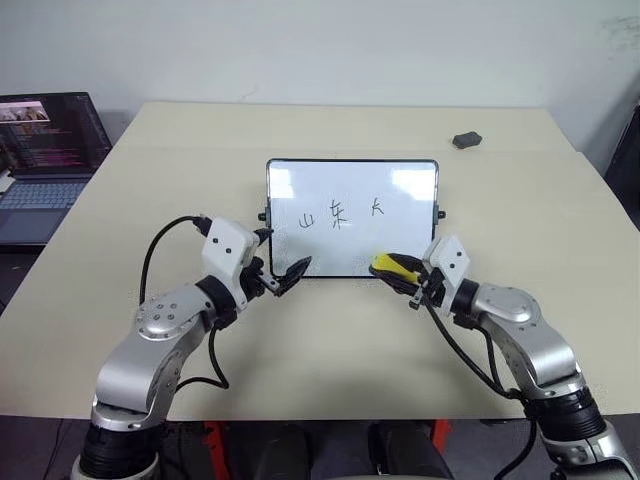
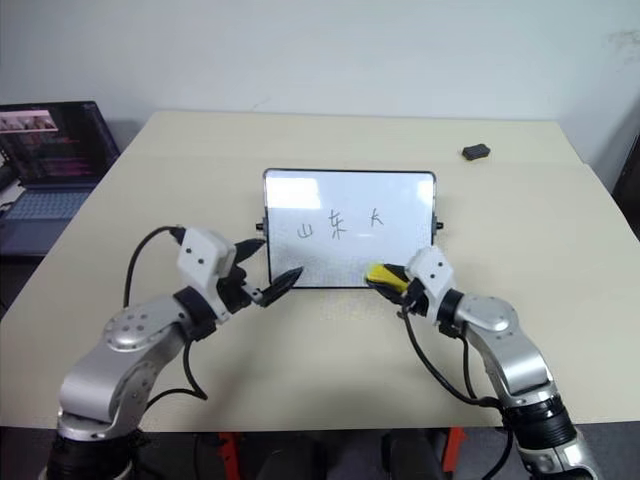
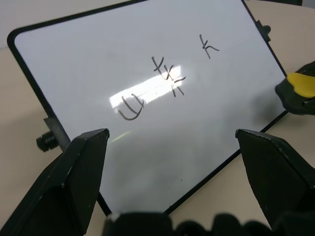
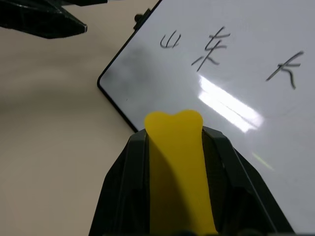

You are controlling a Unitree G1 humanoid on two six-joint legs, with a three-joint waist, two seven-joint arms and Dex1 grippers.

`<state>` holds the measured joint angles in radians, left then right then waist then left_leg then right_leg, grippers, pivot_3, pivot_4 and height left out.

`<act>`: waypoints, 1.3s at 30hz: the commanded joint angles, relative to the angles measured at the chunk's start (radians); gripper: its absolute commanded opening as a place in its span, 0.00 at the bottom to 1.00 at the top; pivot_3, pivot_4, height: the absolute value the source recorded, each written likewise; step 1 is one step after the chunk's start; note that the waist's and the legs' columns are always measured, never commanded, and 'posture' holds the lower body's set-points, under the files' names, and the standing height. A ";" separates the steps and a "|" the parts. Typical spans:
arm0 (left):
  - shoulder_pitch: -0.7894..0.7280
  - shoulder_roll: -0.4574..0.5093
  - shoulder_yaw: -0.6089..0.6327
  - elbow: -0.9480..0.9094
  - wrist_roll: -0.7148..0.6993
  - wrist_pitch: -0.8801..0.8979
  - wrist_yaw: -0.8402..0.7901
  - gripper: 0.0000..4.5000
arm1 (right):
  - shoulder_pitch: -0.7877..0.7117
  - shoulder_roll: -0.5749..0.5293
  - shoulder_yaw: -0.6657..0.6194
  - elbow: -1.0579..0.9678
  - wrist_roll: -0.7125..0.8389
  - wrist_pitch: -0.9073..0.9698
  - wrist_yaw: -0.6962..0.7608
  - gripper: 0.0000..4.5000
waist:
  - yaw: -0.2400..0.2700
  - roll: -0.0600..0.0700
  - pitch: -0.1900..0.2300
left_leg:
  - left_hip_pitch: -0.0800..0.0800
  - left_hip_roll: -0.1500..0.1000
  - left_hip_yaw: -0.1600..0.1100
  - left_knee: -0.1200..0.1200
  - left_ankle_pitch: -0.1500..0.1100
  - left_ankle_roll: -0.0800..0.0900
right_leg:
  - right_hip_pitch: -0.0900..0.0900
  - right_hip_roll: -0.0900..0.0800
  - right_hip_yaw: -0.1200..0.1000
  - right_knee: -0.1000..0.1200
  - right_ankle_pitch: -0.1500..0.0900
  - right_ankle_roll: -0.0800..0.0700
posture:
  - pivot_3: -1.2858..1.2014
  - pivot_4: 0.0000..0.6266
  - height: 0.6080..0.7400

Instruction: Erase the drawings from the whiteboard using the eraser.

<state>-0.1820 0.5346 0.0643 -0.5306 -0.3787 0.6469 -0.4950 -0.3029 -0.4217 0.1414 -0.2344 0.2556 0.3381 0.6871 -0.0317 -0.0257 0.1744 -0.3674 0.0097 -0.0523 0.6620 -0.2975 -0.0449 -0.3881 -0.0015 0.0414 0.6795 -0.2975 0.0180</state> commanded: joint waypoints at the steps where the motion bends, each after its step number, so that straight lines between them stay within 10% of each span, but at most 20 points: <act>1: -0.018 0.026 0.025 -0.015 -0.013 -0.029 -0.034 1.00 | -0.057 0.027 -0.057 0.012 0.005 -0.059 -0.039 0.24 | 0.000 0.000 0.000 | 0.000 0.000 0.000 0.000 0.000 0.000 | 0.000 0.000 0.000 0.000 0.000 0.000 | 0.52 0.24 1.00; 19: -0.117 0.085 -0.019 0.091 -0.010 -0.117 -0.200 1.00 | -0.315 0.260 -0.120 0.609 -0.168 -0.484 -0.324 0.24 | -0.001 0.001 0.001 | -0.002 0.001 0.002 -0.001 0.000 -0.001 | -0.002 0.000 0.001 0.000 0.000 -0.001 | 0.52 0.24 1.00; 39: -0.094 0.074 -0.024 0.101 -0.005 -0.130 -0.195 1.00 | -0.280 0.290 -0.127 0.474 -0.117 -0.440 -0.275 0.24 | 0.000 0.001 0.001 | 0.002 0.001 0.001 0.001 0.000 -0.001 | 0.000 0.000 0.000 0.003 0.001 -0.002 | 0.52 0.24 1.00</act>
<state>-0.2740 0.6102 0.0345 -0.4180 -0.3857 0.5373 -0.6889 -0.5331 -0.1159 0.0622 0.3144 0.1189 -0.0850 0.4424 -0.0322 -0.0244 0.1755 -0.3660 0.0103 -0.0514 0.6628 -0.2976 -0.0455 -0.3882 -0.0017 0.0414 0.6818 -0.2961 0.0164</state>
